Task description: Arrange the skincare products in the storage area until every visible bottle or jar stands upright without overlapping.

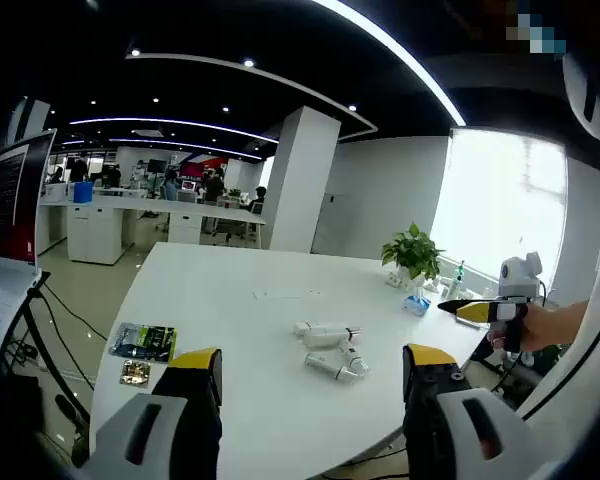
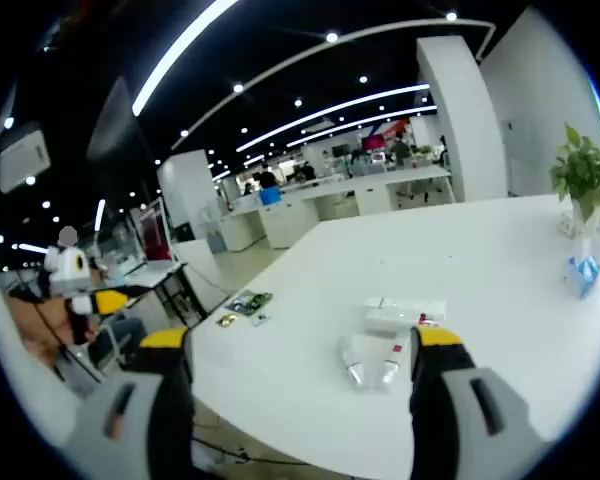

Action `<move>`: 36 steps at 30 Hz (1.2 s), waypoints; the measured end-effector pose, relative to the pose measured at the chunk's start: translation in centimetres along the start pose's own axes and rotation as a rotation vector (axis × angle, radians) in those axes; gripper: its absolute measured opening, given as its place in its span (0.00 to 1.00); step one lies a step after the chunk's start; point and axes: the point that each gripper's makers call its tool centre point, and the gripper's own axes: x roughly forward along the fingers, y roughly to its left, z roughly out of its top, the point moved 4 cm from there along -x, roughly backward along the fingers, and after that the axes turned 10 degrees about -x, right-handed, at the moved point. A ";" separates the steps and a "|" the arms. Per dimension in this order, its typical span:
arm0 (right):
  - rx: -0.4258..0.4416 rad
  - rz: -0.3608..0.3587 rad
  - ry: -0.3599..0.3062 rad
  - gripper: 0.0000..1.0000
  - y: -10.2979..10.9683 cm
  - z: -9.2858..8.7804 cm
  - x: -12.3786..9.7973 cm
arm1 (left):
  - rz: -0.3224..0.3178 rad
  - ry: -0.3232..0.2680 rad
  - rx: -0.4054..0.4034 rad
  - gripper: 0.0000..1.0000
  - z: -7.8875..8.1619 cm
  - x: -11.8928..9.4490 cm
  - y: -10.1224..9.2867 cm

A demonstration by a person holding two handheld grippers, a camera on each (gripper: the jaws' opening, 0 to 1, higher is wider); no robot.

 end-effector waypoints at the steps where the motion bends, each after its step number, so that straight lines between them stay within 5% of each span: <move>1: 0.001 -0.001 0.064 0.88 0.0 -0.9 -0.4 | 0.037 0.088 -0.038 0.75 -1.3 -0.3 0.4; 4: -0.008 -0.008 -0.004 0.88 0.3 0.3 -0.9 | 0.011 0.005 0.002 0.74 0.1 -0.8 -0.4; 24: -0.028 0.012 -0.006 0.88 -0.2 1.2 1.0 | 0.027 0.003 0.011 0.74 1.4 0.4 0.8; 36: -0.045 0.056 -0.022 0.88 -3.4 2.1 3.7 | 0.057 -0.006 0.016 0.74 2.7 3.7 0.4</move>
